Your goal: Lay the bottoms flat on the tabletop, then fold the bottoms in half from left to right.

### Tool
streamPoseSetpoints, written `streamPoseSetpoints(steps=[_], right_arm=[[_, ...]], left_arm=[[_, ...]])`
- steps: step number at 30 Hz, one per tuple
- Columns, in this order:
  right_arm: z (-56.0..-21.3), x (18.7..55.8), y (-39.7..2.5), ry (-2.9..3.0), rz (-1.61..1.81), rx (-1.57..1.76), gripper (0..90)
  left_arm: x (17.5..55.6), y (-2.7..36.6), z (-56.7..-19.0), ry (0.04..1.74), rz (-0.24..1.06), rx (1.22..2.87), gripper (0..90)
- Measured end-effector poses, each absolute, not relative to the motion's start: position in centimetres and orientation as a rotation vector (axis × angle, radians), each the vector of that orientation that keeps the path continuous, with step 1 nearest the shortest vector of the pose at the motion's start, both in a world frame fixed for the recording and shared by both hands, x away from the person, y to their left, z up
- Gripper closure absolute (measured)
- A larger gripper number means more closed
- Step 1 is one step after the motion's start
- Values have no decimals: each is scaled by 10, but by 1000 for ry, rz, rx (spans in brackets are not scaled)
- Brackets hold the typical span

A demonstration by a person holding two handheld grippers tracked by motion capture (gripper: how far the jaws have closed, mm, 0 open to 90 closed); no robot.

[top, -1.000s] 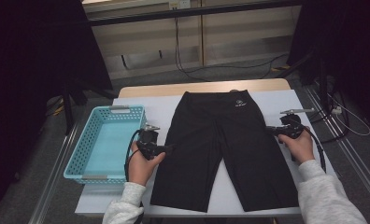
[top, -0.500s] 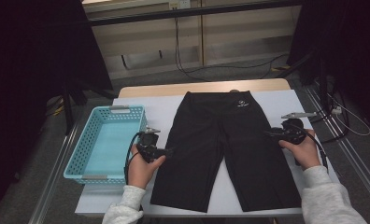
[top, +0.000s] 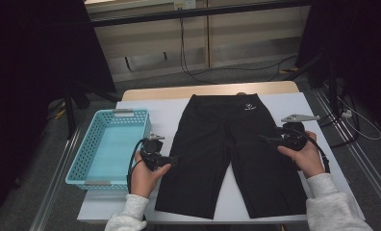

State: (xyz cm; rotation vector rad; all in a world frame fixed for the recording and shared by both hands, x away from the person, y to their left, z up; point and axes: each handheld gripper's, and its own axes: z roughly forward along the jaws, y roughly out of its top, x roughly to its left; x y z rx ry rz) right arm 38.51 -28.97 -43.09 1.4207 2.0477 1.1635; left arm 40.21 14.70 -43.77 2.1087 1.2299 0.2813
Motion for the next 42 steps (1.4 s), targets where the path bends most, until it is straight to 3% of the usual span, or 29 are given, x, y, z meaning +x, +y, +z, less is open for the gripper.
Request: streamPoseSetpoints(steps=[42], right_arm=[[-430, 380, -277, 2087, 1198, 1362, 186]], left_arm=[[403, 147, -447, 1217, 362, 2138, 127]])
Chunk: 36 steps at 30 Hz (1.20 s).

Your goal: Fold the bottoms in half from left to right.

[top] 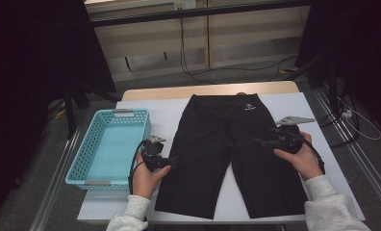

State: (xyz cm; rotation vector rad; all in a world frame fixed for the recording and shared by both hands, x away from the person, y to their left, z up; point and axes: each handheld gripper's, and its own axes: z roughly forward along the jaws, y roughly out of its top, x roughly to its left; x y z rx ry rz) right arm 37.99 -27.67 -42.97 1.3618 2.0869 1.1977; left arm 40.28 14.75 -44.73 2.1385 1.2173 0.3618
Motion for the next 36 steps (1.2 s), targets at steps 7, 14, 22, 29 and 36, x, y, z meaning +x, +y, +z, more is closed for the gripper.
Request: streamPoseSetpoints(steps=[7, 14, 22, 29, 36], right_arm=[[-428, 379, -276, 2087, 1203, 1352, 186], [-428, 379, -276, 2094, 1205, 1349, 186], [-429, 380, -275, 2101, 1205, 1351, 186], [-428, 380, -276, 2094, 1206, 1350, 186], [-428, 379, -273, 2103, 1207, 1342, 186]], left_arm=[[402, 147, -449, 1231, 366, 2142, 155], [400, 149, -450, 1284, 424, 2144, 325], [395, 146, -448, 1346, 421, 2107, 492], [392, 144, -446, 1346, 329, 2091, 664], [390, 139, -447, 1296, 224, 2089, 806]])
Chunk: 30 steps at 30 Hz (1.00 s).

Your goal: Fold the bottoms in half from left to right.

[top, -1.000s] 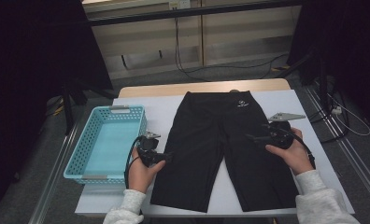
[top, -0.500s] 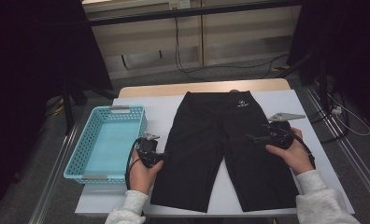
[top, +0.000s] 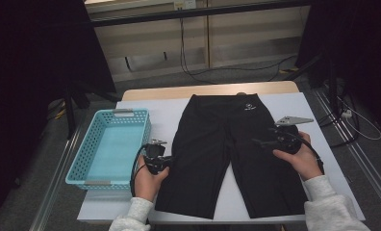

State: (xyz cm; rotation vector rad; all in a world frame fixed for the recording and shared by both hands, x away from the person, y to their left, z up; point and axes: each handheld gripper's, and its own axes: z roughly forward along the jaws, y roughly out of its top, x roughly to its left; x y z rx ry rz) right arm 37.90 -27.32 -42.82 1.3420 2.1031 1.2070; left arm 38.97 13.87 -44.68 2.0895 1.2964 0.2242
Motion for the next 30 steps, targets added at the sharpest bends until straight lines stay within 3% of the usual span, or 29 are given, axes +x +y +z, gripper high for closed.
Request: streamPoseSetpoints(steps=[5, 8, 12, 15, 20, 30], right_arm=[[-429, 379, -274, 2103, 1210, 1345, 186], [-429, 379, -274, 2104, 1209, 1347, 186], [-429, 379, -274, 2106, 1210, 1349, 186], [-428, 379, -274, 2102, 1213, 1344, 186], [-429, 379, -274, 2100, 1207, 1351, 182], [-431, 383, -273, 2090, 1203, 1362, 175]], left_arm=[[390, 142, -447, 1298, 223, 2075, 762], [390, 142, -447, 1302, 274, 2079, 598], [388, 139, -448, 1260, 322, 2122, 604], [386, 135, -448, 1284, 353, 2134, 679], [387, 135, -450, 1320, 222, 2059, 872], [389, 132, -442, 1298, 151, 2021, 889]])
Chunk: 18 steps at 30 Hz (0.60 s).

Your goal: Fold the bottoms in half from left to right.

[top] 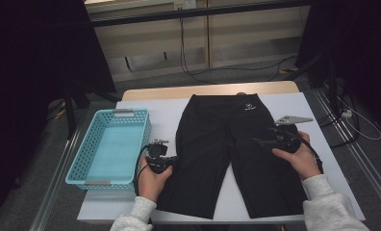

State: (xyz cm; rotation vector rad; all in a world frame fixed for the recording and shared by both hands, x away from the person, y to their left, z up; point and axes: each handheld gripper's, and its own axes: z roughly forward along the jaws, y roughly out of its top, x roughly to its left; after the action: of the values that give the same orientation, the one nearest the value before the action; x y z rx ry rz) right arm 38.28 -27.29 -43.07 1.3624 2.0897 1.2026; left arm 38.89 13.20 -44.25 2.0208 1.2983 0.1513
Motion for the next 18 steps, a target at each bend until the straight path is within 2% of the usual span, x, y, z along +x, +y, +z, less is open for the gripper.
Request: streamPoseSetpoints(steps=[18], right_arm=[[-435, 381, -252, 2107, 1180, 1360, 161]], left_arm=[[380, 99, -425, 1131, 114, 2014, 891]])
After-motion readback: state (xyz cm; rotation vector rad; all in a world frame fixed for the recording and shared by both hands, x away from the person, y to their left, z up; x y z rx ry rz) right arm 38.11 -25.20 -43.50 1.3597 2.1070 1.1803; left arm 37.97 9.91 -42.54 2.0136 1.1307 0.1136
